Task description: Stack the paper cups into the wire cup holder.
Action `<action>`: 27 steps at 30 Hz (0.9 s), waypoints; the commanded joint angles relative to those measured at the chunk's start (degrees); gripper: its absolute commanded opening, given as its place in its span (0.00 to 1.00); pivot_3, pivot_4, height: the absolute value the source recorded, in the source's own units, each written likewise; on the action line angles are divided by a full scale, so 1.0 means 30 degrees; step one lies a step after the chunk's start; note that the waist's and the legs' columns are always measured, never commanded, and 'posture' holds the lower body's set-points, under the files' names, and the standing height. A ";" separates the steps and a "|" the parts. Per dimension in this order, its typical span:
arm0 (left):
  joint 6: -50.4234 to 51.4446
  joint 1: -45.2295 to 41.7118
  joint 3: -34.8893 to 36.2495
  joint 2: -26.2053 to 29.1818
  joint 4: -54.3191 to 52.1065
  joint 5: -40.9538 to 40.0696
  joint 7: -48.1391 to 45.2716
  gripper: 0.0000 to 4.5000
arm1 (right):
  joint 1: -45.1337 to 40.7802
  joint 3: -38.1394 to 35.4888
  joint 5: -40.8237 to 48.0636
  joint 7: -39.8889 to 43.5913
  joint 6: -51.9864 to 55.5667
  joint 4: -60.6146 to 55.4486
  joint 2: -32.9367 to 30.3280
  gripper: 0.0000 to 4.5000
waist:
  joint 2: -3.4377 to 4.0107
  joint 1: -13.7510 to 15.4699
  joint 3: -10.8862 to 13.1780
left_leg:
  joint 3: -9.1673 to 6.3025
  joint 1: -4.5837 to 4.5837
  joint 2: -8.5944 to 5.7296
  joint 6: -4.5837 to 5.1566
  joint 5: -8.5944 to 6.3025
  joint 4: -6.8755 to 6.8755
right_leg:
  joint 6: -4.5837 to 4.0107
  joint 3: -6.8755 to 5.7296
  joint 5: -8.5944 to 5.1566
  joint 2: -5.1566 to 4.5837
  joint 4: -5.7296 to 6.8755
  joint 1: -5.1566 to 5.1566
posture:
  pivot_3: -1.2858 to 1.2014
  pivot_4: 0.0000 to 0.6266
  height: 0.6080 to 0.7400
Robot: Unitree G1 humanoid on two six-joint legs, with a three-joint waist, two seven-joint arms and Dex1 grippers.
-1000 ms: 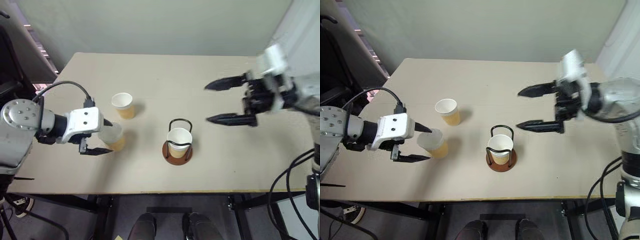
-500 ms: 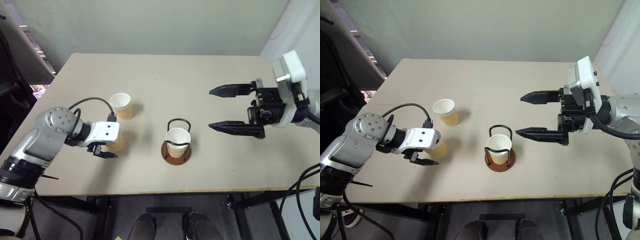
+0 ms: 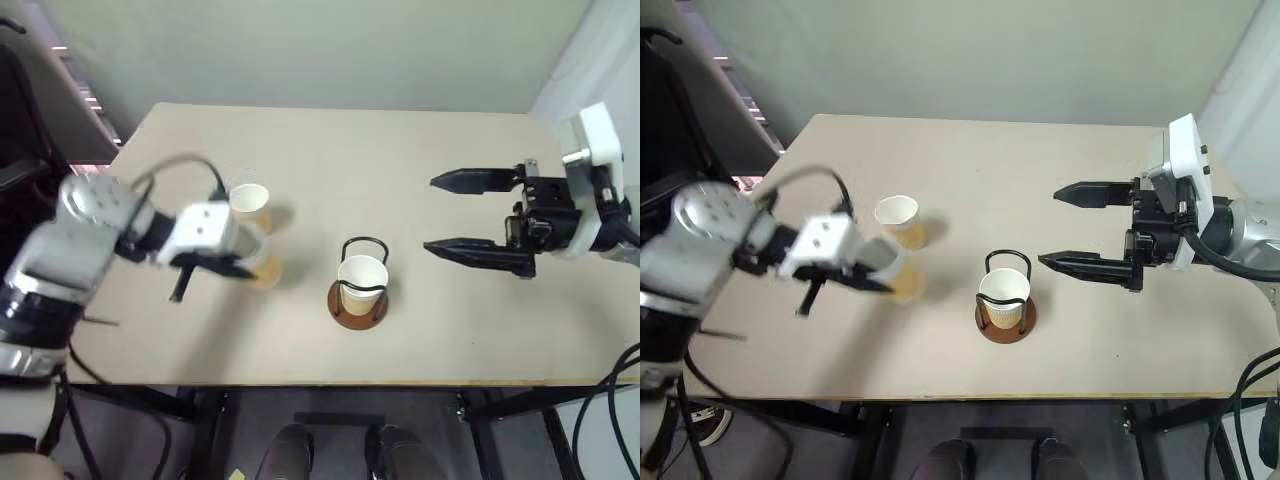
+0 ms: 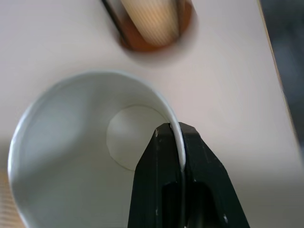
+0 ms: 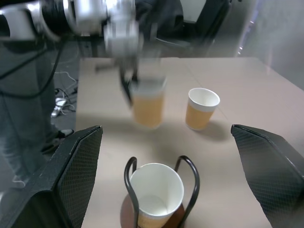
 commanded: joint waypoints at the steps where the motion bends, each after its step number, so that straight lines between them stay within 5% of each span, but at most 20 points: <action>1: -0.0881 -0.4331 -0.0807 -0.0683 0.2424 -0.2471 -0.0806 0.01 | 0.0543 -0.1710 0.0200 -0.0161 -0.0330 -0.0590 -0.0955 1.00 | 0.0005 0.0007 -0.0005 | 0.0020 0.0007 -0.0002 0.0023 -0.0014 -0.0004 | 0.0007 0.0007 0.0004 -0.0026 -0.0017 0.0008 | 0.52 0.24 1.00; 5: -0.2409 -0.8665 -0.3677 -0.2887 0.4355 -0.5622 -0.0806 0.01 | 0.1865 -0.2872 0.0343 -0.0715 -0.0311 -0.1385 -0.1501 1.00 | 0.0007 0.0013 -0.0003 | 0.0056 -0.0016 -0.0037 0.0070 -0.0039 0.0010 | 0.0121 0.0034 -0.0015 -0.0080 -0.0039 0.0028 | 0.52 0.24 1.00; 15: -0.7491 -1.0353 -1.2339 -0.4760 0.5611 -0.6710 -0.0806 0.01 | 0.4639 -0.6073 0.1961 -0.3211 0.1119 -0.3874 -0.2302 1.00 | 0.0047 -0.0077 0.0014 | 0.0228 -0.0109 -0.0048 0.0040 -0.0153 0.0337 | 0.0464 0.0242 -0.0140 0.0002 -0.0024 0.0047 | 0.52 0.24 1.00; 27: -1.0012 -1.0481 -1.5963 -0.4675 0.4836 -0.7088 -0.0806 0.01 | 0.6306 -0.7613 0.3598 -0.4958 0.1452 -0.4732 -0.3054 1.00 | 0.0058 0.0062 0.0007 | 0.0443 -0.0171 -0.0156 0.0330 -0.0516 0.0645 | 0.0762 0.0495 -0.0297 -0.0088 -0.0032 0.0054 | 0.52 0.24 1.00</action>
